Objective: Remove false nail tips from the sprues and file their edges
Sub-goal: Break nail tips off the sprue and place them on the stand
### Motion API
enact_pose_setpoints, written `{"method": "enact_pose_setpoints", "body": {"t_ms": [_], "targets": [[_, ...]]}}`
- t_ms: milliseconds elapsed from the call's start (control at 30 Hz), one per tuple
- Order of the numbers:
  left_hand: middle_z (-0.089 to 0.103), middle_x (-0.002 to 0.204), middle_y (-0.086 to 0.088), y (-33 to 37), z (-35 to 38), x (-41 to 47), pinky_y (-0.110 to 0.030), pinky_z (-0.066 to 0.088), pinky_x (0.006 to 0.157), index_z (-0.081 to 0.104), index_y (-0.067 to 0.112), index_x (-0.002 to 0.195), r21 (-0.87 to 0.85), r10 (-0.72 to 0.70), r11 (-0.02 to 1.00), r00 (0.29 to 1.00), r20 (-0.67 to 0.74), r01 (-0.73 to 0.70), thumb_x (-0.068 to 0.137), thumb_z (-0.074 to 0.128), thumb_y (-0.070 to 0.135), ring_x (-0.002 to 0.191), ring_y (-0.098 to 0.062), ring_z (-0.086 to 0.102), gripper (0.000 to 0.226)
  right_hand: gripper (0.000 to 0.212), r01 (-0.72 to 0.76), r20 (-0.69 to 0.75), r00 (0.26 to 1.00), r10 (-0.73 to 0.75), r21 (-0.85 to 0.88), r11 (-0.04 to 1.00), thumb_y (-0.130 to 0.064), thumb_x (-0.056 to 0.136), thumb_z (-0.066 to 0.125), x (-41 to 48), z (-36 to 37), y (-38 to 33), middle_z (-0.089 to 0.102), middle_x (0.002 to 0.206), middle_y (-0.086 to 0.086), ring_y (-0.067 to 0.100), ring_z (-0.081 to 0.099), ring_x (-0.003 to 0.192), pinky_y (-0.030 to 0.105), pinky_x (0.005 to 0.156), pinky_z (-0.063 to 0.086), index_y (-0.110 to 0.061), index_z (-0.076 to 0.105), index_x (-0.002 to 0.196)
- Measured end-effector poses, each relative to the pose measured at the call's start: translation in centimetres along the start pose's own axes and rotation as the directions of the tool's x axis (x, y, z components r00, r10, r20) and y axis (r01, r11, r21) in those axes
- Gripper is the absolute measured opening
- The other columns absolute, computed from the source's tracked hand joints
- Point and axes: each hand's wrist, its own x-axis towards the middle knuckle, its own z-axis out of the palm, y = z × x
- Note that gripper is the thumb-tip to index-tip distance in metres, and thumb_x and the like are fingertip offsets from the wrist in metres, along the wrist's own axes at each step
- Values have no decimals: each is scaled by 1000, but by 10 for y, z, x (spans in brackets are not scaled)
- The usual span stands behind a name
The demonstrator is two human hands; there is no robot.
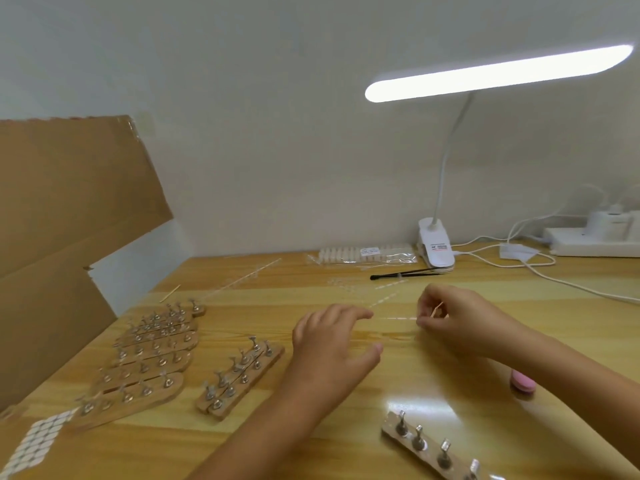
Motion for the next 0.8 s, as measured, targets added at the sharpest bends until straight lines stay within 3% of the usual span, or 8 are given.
{"method": "enact_pose_setpoints", "body": {"t_ms": [100, 167, 300, 400, 533, 667, 733, 800], "targets": [[40, 123, 36, 7, -3, -8, -23, 30, 109, 48, 51, 114, -238, -10, 971, 990, -138, -23, 91, 60, 42, 122, 15, 30, 28, 9, 95, -184, 982, -47, 261, 961, -15, 87, 72, -16, -14, -8, 66, 80, -4, 6, 60, 74, 15, 65, 46, -23, 68, 84], [38, 120, 36, 15, -11, -10, -12, 28, 101, 50, 47, 114, -289, 12, 953, 966, -258, -88, 88, 60, 44, 126, 11, 29, 28, 3, 178, -292, 954, -68, 369, 912, -18, 84, 73, -29, -28, -15, 67, 72, -1, -1, 58, 64, 10, 59, 45, -19, 71, 83], [36, 131, 34, 28, -29, -11, -11, 19, 109, 46, 39, 131, -146, 152, 963, 907, -393, -225, 86, 53, 57, 133, 6, 28, 48, 25, 285, -350, 934, -71, 609, 740, -40, 70, 71, -58, -49, -21, 70, 70, 3, 7, 61, 58, 15, 58, 52, -18, 75, 81], [45, 125, 38, 34, -34, -18, -5, 27, 101, 43, 42, 136, -247, 124, 951, 961, -247, -186, 84, 56, 64, 120, 15, 40, 58, 28, 300, -336, 939, -74, 695, 653, -39, 72, 73, -74, -54, -17, 66, 68, 4, 11, 58, 56, 15, 58, 52, -17, 76, 89], [70, 85, 14, 34, -38, -29, -16, 50, 76, 72, 31, 99, -648, 64, 761, 997, 33, -27, 88, 75, 28, 78, 1, 62, 12, 50, 226, -255, 966, -37, 770, 596, -52, 69, 81, -91, -45, -11, 60, 62, 5, 12, 55, 53, 13, 57, 51, -12, 75, 99], [73, 80, 8, 30, -47, -34, -17, 52, 73, 72, 24, 90, -782, 67, 603, 966, 249, 160, 89, 74, 19, 72, -3, 66, 6, 38, 66, -120, 986, 115, 918, 391, -23, 63, 77, -91, -25, 1, 62, 60, 2, 12, 59, 46, 18, 43, 48, -9, 73, 97], [73, 83, 7, 29, -53, -34, -18, 53, 74, 72, 24, 90, -776, 105, 591, 933, 345, 221, 90, 73, 21, 71, -5, 66, 3, 35, 43, -92, 989, 118, 928, 370, -27, 47, 83, -90, -12, -5, 62, 56, 1, 13, 56, 41, 17, 39, 44, -12, 75, 78], [74, 84, 6, 31, -54, -36, -19, 54, 75, 72, 23, 94, -782, 159, 566, 896, 415, 262, 92, 71, 24, 71, -6, 67, 3, 38, 45, -104, 987, 122, 910, 413, -25, 46, 82, -94, -9, -17, 60, 56, 7, 15, 53, 42, 18, 40, 44, -8, 74, 79]]}}
